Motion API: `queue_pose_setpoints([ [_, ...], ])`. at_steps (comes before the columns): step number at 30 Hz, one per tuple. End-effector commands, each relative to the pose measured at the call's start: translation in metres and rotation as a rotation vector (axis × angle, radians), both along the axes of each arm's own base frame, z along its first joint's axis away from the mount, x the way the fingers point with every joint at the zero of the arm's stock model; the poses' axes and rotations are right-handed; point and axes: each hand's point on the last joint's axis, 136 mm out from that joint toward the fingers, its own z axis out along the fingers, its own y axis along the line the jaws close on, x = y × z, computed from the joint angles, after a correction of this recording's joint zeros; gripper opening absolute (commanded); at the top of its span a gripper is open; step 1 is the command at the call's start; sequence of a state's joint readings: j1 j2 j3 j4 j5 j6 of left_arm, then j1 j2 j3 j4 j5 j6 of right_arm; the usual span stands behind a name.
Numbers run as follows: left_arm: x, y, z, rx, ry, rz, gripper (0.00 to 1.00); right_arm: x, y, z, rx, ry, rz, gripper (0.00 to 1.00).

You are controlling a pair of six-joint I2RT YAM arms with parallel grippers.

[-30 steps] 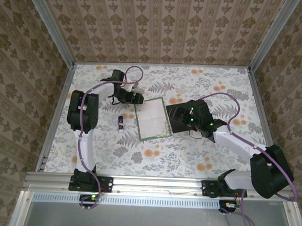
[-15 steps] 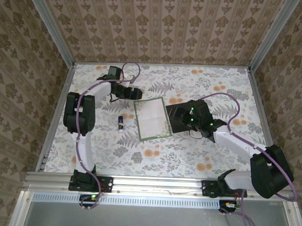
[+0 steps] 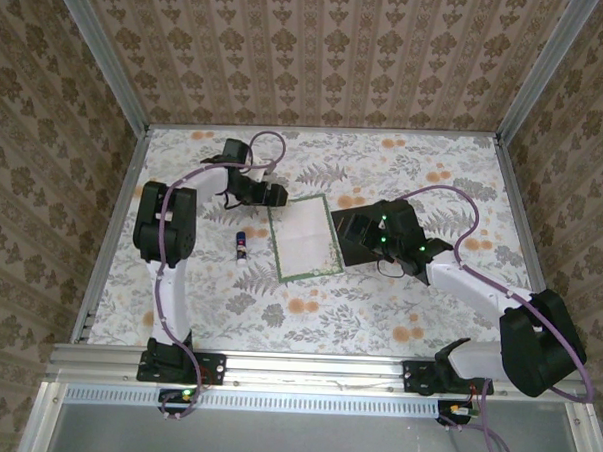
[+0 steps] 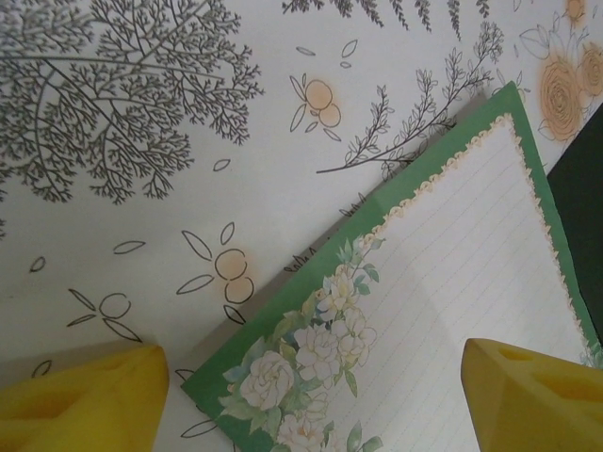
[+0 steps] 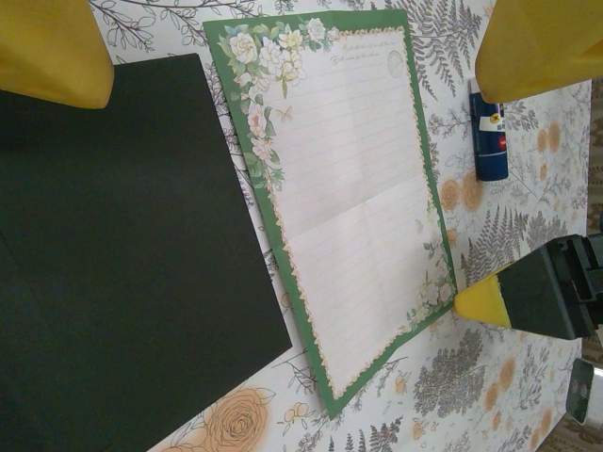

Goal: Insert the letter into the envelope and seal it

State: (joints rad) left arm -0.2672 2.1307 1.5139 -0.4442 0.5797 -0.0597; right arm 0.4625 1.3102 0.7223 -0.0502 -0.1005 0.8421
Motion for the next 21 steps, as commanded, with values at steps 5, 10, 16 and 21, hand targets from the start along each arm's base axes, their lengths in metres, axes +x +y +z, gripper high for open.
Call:
queue_pose_setpoints([
  [5, -0.009, -0.002, -0.007, 0.001, 0.042, -0.020, 0.79, 0.000, -0.007, -0.008, -0.011, 0.014, -0.037, 1.00],
  [10, -0.011, -0.006, -0.004, -0.011, 0.043, -0.030, 0.77, 0.000, -0.008, -0.008, -0.012, 0.013, -0.038, 1.00],
  [16, -0.014, -0.006, -0.004, -0.015, 0.049, -0.043, 0.67, 0.000, -0.008, -0.008, -0.012, 0.012, -0.040, 1.00],
  [21, -0.017, -0.008, -0.002, -0.026, 0.054, -0.053, 0.64, 0.000, -0.008, -0.009, -0.012, 0.012, -0.040, 1.00],
])
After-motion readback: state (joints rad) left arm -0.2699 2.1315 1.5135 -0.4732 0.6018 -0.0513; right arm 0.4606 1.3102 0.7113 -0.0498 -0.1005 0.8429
